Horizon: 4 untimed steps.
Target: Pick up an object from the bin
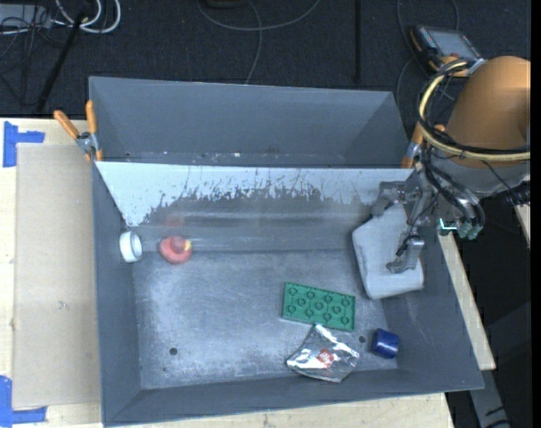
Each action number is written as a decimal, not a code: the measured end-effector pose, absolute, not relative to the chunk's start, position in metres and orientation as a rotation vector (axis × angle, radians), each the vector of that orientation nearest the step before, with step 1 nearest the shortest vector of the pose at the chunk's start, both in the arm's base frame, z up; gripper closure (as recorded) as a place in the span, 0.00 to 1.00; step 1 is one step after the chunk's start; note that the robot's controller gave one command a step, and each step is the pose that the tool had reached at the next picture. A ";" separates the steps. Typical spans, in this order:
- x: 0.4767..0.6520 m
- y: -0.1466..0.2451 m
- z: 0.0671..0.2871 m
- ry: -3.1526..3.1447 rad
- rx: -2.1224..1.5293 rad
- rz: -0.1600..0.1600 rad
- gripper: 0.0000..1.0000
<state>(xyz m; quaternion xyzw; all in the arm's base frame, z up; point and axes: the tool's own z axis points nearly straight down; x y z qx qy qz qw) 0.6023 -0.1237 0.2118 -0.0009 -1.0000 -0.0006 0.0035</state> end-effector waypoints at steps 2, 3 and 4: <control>0.569 -0.048 0.072 -3.119 0.315 -0.003 0.00; 0.572 -0.048 0.076 -3.125 0.318 0.000 1.00; 0.531 -0.028 0.230 -3.138 0.263 0.001 1.00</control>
Offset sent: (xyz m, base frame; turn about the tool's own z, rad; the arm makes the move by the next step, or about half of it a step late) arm -0.0196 0.0497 0.0308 0.0622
